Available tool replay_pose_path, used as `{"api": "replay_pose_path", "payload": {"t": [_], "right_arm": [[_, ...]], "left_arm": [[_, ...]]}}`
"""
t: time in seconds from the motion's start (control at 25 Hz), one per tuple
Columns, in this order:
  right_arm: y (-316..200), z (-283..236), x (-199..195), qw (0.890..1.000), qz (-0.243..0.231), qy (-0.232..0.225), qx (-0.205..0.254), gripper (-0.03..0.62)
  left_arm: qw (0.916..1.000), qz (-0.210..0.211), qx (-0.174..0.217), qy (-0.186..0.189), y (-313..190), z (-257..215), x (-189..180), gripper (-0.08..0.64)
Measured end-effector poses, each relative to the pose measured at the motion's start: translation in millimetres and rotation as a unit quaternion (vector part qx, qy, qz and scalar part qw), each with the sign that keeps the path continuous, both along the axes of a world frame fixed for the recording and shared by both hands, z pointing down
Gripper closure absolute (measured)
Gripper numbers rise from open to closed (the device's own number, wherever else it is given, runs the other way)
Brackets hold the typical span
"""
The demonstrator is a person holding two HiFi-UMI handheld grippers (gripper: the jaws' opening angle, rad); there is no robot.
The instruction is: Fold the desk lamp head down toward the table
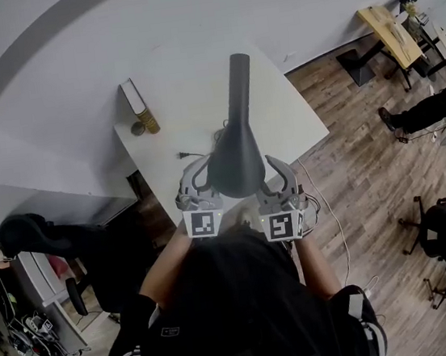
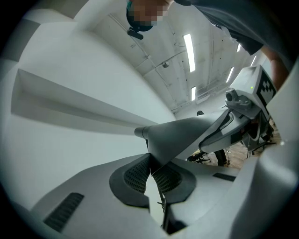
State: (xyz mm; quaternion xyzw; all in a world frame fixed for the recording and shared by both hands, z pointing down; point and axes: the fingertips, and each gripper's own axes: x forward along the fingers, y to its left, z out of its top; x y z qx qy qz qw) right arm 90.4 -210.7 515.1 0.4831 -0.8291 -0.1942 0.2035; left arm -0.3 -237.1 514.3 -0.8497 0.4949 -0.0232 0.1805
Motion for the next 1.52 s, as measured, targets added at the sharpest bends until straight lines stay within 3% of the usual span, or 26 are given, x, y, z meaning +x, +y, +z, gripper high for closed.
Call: {"api": "replay_pose_path", "payload": {"t": [0.24,0.4,0.84,1.08,1.16,1.36,1.44,1.52], "right_arm": [[17.8,-13.5,-15.1,0.988,-0.056,0.127,0.069,0.357],[15.7,-13.9,-23.2,0.977,-0.077,0.179,0.088,0.344],[14.6,-11.0,-27.7,0.969,-0.099,0.207,0.096,0.367],[12.9,-11.7,-26.7,0.969,-0.095,0.206,0.1,0.374],[12.6,-12.7,-26.4,0.968,-0.095,0.207,0.102,0.374],[12.5,-12.9,-25.4,0.968,-0.094,0.208,0.104,0.376],[13.4,-12.5,-24.8,0.968,-0.094,0.209,0.104,0.376],[13.3,-12.2,-25.1,0.968,-0.093,0.21,0.104,0.376]], "left_arm": [[1.0,0.001,-0.001,0.001,0.6,0.4,0.1,0.529],[1.0,0.001,-0.003,0.002,0.1,0.8,-0.1,0.529],[0.9999,0.001,-0.012,-0.009,0.3,3.2,0.0,0.529],[0.9983,0.039,-0.015,-0.041,12.2,9.6,1.8,0.515],[0.9958,0.068,-0.016,-0.058,22.9,9.1,2.6,0.384],[0.9872,0.092,0.011,-0.13,40.9,-3.8,-2.8,0.345],[0.977,0.101,0.033,-0.185,46.4,-6.6,0.0,0.336],[0.9604,0.11,0.063,-0.248,50.2,-7.7,5.4,0.336]]}}
